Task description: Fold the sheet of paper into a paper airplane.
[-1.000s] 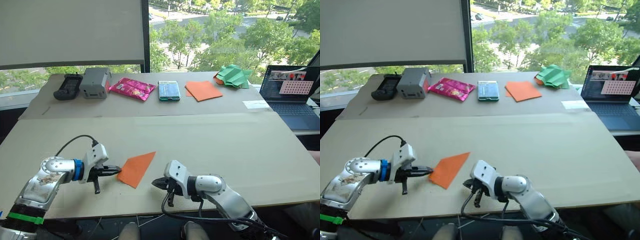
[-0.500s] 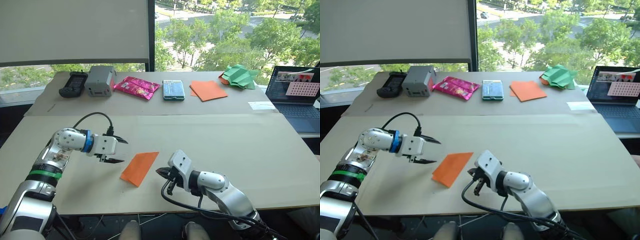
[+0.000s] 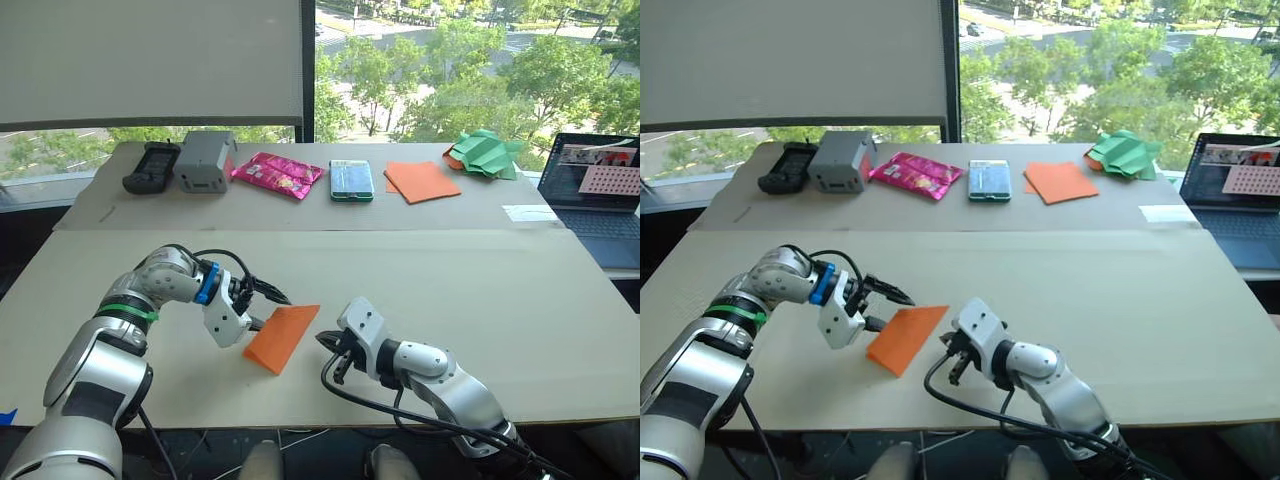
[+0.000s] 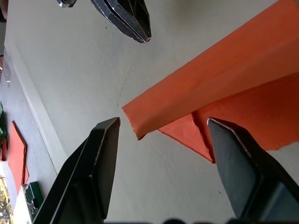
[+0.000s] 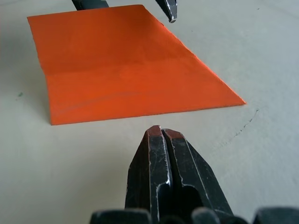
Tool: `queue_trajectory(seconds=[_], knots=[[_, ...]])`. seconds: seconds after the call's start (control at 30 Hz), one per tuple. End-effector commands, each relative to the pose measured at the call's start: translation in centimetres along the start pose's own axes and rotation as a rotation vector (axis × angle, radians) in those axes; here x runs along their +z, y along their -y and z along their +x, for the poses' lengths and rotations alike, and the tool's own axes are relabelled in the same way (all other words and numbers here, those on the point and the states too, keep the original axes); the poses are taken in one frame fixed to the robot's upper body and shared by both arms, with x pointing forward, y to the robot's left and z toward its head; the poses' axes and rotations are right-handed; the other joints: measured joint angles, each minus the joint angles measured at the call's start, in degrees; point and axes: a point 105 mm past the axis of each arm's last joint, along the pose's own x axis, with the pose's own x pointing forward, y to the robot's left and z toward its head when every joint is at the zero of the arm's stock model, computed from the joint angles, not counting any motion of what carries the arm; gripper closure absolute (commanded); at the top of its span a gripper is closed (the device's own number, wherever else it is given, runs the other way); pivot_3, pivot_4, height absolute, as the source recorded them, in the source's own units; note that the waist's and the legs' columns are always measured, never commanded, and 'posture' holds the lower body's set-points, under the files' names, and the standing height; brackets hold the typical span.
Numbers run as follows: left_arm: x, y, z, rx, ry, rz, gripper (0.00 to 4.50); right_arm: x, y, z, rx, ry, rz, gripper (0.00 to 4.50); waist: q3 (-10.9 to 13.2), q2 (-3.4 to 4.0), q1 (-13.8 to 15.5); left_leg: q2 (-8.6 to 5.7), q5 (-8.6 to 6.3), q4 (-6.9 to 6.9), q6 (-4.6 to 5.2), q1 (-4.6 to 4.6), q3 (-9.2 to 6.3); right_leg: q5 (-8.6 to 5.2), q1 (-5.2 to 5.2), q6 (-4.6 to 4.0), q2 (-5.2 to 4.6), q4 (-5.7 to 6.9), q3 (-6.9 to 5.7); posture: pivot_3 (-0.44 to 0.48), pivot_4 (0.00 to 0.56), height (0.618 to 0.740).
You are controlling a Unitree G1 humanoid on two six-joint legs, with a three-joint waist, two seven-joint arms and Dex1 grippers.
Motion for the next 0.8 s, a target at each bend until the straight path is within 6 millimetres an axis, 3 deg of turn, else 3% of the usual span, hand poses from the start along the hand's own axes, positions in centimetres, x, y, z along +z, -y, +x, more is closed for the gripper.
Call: queue_trajectory(seconds=[0.03, 0.2, 0.33, 0.43, 0.57, 0.7, 0.8], knots=[[0.1, -0.8, -0.5, 0.016, 0.001, 0.043, 2.76, 0.9, 0.1, 0.0, -0.013, 0.029, -0.012, 4.50, 0.0, 0.01, 0.0, 0.00, 0.00, 0.00, 0.00, 0.01, 0.01, 0.00, 0.06, 0.00, 0.00, -0.02, 0.00, 0.000, 0.150, 0.706], [0.1, -0.4, -0.6, -0.003, -0.001, 0.047, 4.48, 0.8, 0.1, 0.2, -0.014, 0.028, -0.009, 4.50, 0.0, 0.01, -0.1, 0.00, 0.00, 0.00, 0.00, -0.02, -0.02, 0.00, 0.10, 0.00, 0.00, -0.01, 0.00, 0.000, 0.150, 0.706], [0.0, 0.2, -0.8, -0.022, -0.015, 0.036, 4.48, 0.7, 0.9, 0.1, -0.043, 0.027, -0.004, 4.50, 0.0, 0.01, -0.2, 0.00, 0.02, 0.00, 0.03, 0.00, -0.03, 0.00, 0.10, 0.00, 0.00, 0.04, -0.01, 0.000, 0.150, 0.706], [-0.5, 0.5, -1.1, -0.019, -0.060, -0.015, 4.48, 1.0, 3.1, -0.9, -0.120, 0.037, 0.005, 4.50, 0.0, 0.02, -0.1, 0.00, 0.03, 0.00, 0.05, 0.00, -0.03, 0.00, 0.12, 0.00, 0.00, 0.03, -0.01, 0.000, 0.150, 0.706], [-1.4, 0.5, -1.1, 0.060, -0.141, -0.256, 4.48, 1.5, 6.0, -2.8, -0.234, 0.043, -0.022, 4.50, 0.0, 0.12, -0.3, 0.00, 0.03, 0.01, 0.05, 0.00, -0.02, 0.00, 0.19, 0.00, 0.00, 0.04, 0.01, 0.000, 0.150, 0.706], [-0.2, -0.6, -0.4, 0.127, -0.202, -0.540, 4.48, 1.7, 7.8, -4.1, -0.313, 0.037, -0.057, 4.50, 0.1, 0.16, -0.8, 0.02, 0.04, -0.06, 0.07, 0.04, -0.05, 0.00, 0.21, -0.02, 0.04, 0.16, 0.05, 0.000, 0.150, 0.706], [2.1, -1.5, 0.7, 0.143, -0.213, -0.702, 4.48, 1.5, 7.5, -4.0, -0.304, 0.023, -0.085, 4.50, 0.1, 0.17, -1.0, 0.02, 0.05, -0.06, 0.08, 0.04, -0.04, -0.03, 0.24, -0.07, 0.05, 0.34, 0.09, 0.000, 0.150, 0.706]])
